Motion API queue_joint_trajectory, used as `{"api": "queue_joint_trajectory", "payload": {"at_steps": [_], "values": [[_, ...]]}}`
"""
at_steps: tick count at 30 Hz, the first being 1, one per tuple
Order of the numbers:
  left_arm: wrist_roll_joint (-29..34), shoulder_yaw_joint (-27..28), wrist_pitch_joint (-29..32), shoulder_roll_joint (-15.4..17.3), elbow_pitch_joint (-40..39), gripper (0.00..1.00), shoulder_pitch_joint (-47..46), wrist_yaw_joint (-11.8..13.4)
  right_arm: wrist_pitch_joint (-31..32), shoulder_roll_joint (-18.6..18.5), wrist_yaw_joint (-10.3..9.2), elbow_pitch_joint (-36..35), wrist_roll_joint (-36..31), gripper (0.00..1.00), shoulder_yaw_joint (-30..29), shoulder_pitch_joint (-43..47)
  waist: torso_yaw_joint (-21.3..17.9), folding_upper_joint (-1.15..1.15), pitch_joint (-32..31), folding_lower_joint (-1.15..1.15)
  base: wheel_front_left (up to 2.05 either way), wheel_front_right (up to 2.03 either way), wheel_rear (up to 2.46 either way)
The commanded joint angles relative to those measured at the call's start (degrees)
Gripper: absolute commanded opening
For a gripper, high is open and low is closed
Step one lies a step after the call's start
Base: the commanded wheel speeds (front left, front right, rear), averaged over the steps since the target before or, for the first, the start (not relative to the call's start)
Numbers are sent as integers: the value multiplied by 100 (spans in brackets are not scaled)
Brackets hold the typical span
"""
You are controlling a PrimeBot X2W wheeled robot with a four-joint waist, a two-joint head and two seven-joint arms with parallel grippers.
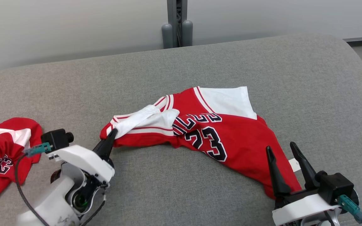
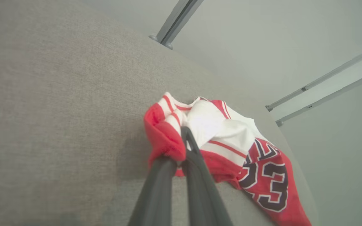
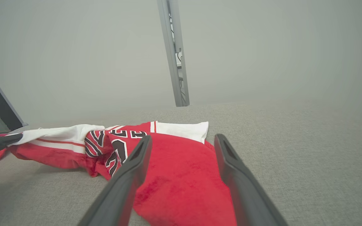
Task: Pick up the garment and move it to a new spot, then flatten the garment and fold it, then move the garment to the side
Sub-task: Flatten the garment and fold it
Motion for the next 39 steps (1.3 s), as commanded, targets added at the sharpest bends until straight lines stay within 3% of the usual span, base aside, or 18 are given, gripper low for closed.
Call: {"api": "queue_joint_trajectory", "payload": {"at_steps": [1,4,12,13,15,16,23,30,39], "values": [[69,-19,-42,114,-35,0,59,-1,5,-33,1,11,-36,100,-8,32,17,0,-3,0,0,0,0],[531,-211,-183,432,-178,0,221,221,4,-34,1,142,-88,100,-41,33,51,0,-17,0,0,0,0],[1617,-334,-332,602,-327,0,596,912,4,-36,1,554,-128,100,-46,-10,149,0,-149,0,0,0,0],[1789,-273,-336,601,-364,7,601,996,4,-35,1,586,-125,100,-41,-23,162,0,-155,0,0,0,0],[2071,-140,-336,587,-420,47,705,1196,4,-35,1,639,-129,100,-35,-40,187,0,-177,0,0,0,0],[2182,-37,-337,573,-465,100,767,1282,4,-36,1,659,-131,100,-34,-44,197,0,-184,0,0,0,0],[3005,1155,-338,371,-1078,100,1394,1695,4,-35,1,734,-101,100,23,-85,227,0,-244,0,0,0,0],[4477,2363,-331,-115,-2149,100,2259,2010,4,-36,1,978,55,100,-11,-100,262,0,-297,0,0,0,0],[5993,3057,-332,-806,-3068,100,3137,1853,5,-179,1,1685,278,100,30,-319,320,0,-337,0,0,0,0]]}}
